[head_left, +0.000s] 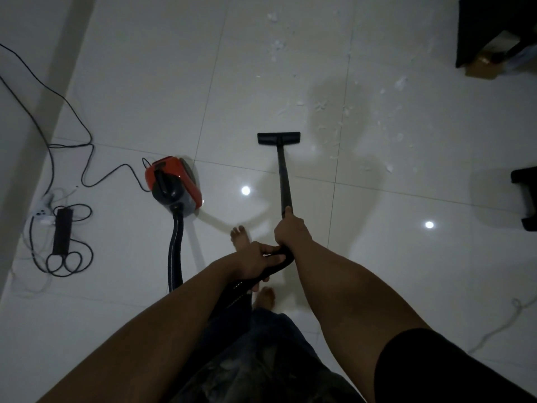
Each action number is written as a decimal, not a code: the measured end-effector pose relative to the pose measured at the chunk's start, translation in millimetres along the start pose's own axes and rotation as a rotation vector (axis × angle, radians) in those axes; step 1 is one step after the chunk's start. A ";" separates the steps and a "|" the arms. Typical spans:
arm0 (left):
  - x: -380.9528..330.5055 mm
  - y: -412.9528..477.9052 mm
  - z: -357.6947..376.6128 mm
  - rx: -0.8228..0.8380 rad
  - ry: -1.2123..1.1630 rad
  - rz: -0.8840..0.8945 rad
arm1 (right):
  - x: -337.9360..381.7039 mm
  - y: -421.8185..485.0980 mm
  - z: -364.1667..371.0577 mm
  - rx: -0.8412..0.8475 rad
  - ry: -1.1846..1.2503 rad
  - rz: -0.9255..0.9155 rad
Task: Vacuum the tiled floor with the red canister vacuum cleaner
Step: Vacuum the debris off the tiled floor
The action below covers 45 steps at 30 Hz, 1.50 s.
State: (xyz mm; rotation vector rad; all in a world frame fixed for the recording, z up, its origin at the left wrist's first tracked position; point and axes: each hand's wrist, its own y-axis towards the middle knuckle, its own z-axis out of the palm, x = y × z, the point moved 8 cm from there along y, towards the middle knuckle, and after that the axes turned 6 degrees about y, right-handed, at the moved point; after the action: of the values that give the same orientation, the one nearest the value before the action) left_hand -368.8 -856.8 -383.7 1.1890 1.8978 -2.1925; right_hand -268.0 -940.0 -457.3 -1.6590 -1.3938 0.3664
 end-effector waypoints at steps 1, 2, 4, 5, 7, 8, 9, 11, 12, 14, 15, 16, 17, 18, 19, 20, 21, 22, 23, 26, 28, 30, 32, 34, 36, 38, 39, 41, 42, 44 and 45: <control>-1.8 3.5 -9.1 0.002 -0.008 -0.006 | 9.1 6.3 -3.8 -0.005 -0.006 -0.010; -4.5 6.4 -17.8 0.002 -0.012 -0.006 | 17.3 12.0 -7.3 -0.009 -0.010 -0.018; -11.5 11.8 -39.0 0.002 -0.011 0.002 | 34.8 24.9 -14.1 -0.012 -0.010 -0.015; -15.8 15.2 -53.2 0.001 -0.009 0.004 | 46.2 33.2 -18.8 -0.013 -0.009 -0.009; -23.7 20.8 -77.4 -0.006 -0.012 0.003 | 65.3 46.6 -27.9 -0.002 0.009 0.007; -27.9 24.8 -92.0 -0.010 -0.009 -0.001 | 76.0 55.9 -32.7 0.000 0.022 0.014; -32.1 28.3 -104.9 -0.012 -0.008 -0.004 | 86.0 64.5 -36.9 0.002 0.030 0.020; -40.1 33.9 -126.1 -0.013 -0.037 -0.004 | 105.4 77.9 -43.6 0.011 0.032 0.024; -44.0 35.5 -134.6 -0.016 -0.052 0.005 | 113.0 82.5 -46.3 0.016 0.032 0.024; -51.1 38.2 -151.4 -0.022 -0.069 0.021 | 127.4 92.1 -51.7 0.017 0.038 0.023; -54.1 40.0 -159.9 -0.020 -0.083 0.020 | 134.2 97.8 -55.3 0.012 0.043 0.020; -57.1 41.6 -168.0 -0.017 -0.094 0.016 | 141.4 103.1 -58.8 0.010 0.050 0.018; -59.8 41.9 -175.8 -0.020 -0.095 0.010 | 147.3 107.4 -61.2 0.015 0.056 0.013; -63.6 43.0 -186.2 -0.031 -0.091 0.006 | 154.8 113.1 -64.0 0.026 0.066 0.011; -67.8 43.9 -196.8 -0.046 -0.082 0.005 | 162.6 119.0 -66.3 0.035 0.076 0.011; -72.9 45.3 -208.0 -0.063 -0.073 0.009 | 171.4 125.1 -69.6 0.040 0.089 0.012; -77.9 46.3 -218.5 -0.075 -0.070 0.015 | 179.9 131.7 -73.3 0.040 0.102 0.011; -83.0 48.4 -229.2 -0.085 -0.071 0.022 | 189.7 139.2 -77.8 0.042 0.111 0.007; -87.8 50.9 -240.4 -0.095 -0.074 0.026 | 200.1 148.0 -82.0 0.047 0.116 0.000; -103.2 62.0 -271.4 -0.125 -0.104 0.018 | 228.7 172.9 -98.3 0.060 0.108 -0.004; -118.1 71.9 -292.1 -0.135 -0.112 0.026 | 245.7 190.7 -112.9 0.063 0.116 -0.008; -134.9 84.1 -314.0 -0.140 -0.093 0.031 | 261.6 209.0 -129.1 0.074 0.115 -0.019; -150.2 96.6 -333.4 -0.130 -0.076 0.010 | 272.6 226.6 -148.4 0.069 0.153 -0.008; -162.9 105.6 -348.1 -0.125 -0.068 -0.013 | 281.6 241.0 -163.4 0.076 0.237 0.002; -178.9 114.6 -364.2 -0.130 -0.066 -0.019 | 290.6 259.9 -177.7 0.110 0.351 0.025; -193.8 123.3 -379.4 -0.135 -0.064 -0.011 | 298.4 273.8 -189.7 0.139 0.487 0.081; -201.6 127.9 -386.9 -0.138 -0.067 -0.007 | 304.1 281.2 -198.4 0.133 0.481 0.082; -217.2 137.3 -398.9 -0.152 -0.074 0.004 | 316.6 295.0 -217.2 0.101 0.329 0.045; -223.7 140.9 -402.7 -0.162 -0.079 0.011 | 321.7 299.9 -225.3 0.081 0.247 0.031; -235.4 146.8 -409.7 -0.194 -0.096 0.027 | 330.3 309.6 -236.2 0.072 0.168 0.023; -240.4 149.9 -413.5 -0.211 -0.099 0.037 | 334.0 314.2 -239.7 0.074 0.160 0.023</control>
State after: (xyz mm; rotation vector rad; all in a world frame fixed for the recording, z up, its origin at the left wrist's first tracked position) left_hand 89.6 -654.3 -372.8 1.0511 1.9899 -1.9355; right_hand 205.4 -731.2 -467.2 -1.6084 -1.2291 0.2884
